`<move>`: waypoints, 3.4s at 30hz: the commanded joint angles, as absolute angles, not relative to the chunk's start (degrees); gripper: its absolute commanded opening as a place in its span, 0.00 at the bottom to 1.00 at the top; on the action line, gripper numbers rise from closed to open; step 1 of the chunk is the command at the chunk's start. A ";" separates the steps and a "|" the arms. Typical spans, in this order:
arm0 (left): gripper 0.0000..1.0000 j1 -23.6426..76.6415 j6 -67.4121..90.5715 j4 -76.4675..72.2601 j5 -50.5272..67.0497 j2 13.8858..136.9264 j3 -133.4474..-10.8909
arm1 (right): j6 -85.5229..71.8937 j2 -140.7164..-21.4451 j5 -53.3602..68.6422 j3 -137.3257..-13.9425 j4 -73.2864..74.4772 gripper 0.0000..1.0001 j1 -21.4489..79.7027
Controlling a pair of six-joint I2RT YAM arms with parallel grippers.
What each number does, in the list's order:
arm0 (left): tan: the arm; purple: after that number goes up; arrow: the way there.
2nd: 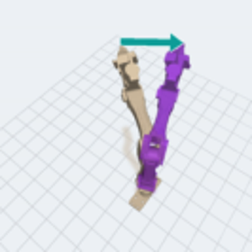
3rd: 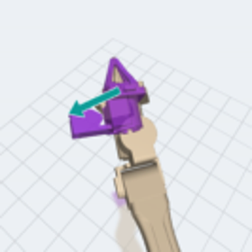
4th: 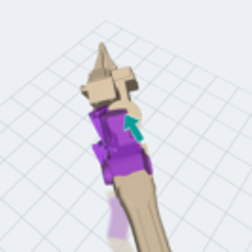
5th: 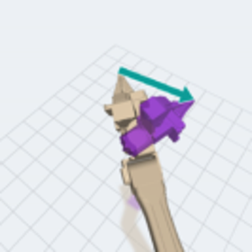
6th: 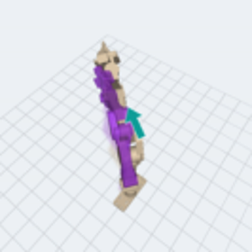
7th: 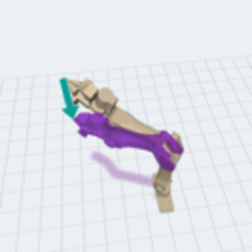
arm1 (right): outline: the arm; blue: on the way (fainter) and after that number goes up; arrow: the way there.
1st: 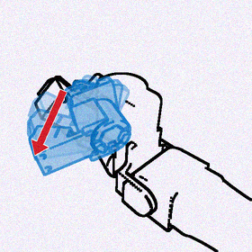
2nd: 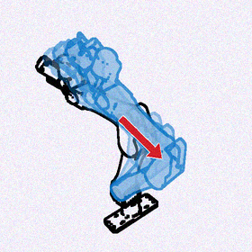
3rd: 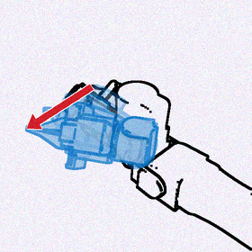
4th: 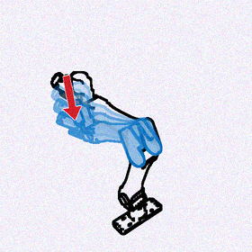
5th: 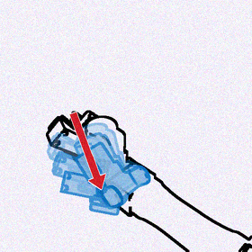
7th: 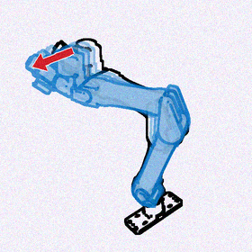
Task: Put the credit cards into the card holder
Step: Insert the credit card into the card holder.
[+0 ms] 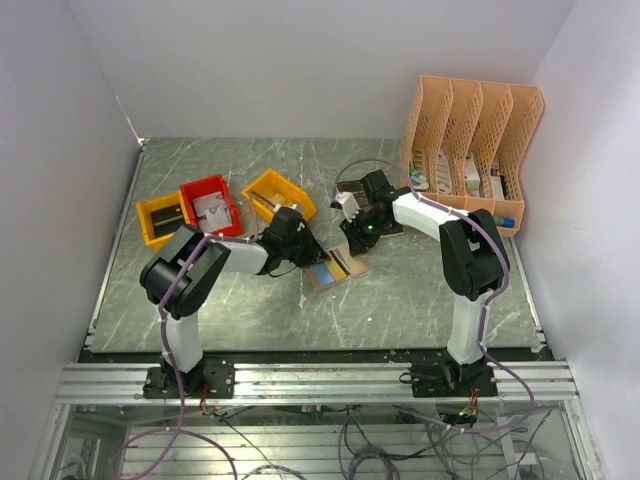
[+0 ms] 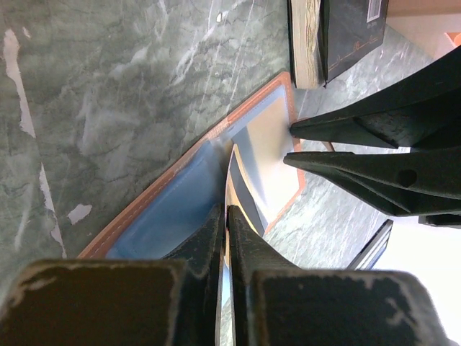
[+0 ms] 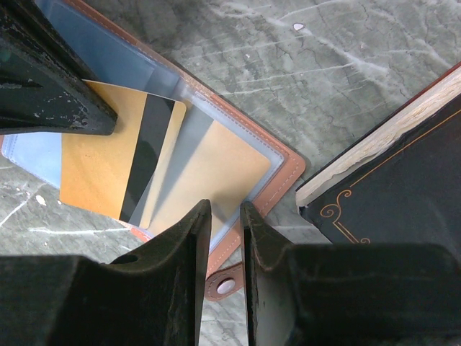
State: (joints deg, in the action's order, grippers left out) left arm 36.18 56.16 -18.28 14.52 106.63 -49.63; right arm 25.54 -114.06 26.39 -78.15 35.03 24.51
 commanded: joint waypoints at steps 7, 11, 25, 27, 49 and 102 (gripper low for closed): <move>0.09 37.26 55.72 -11.69 10.24 107.25 -50.56 | 25.88 -114.95 27.07 -79.19 35.61 0.23 25.18; 0.08 37.27 55.40 -10.97 10.43 107.26 -50.76 | 25.84 -115.05 26.90 -79.19 35.66 0.24 25.39; 0.10 37.94 53.57 -6.49 9.94 107.03 -52.39 | 25.92 -115.40 26.79 -79.19 35.54 0.24 25.83; 0.11 38.10 53.40 -5.95 9.60 106.77 -52.27 | 25.85 -115.40 26.76 -79.19 35.57 0.24 25.91; 0.13 38.41 52.76 -5.56 11.13 110.98 -55.12 | 25.85 -115.40 26.46 -79.01 35.29 0.24 26.37; 0.21 37.81 49.84 -3.23 13.31 113.74 -59.31 | 48.98 -92.21 30.63 -48.67 1.06 0.02 37.18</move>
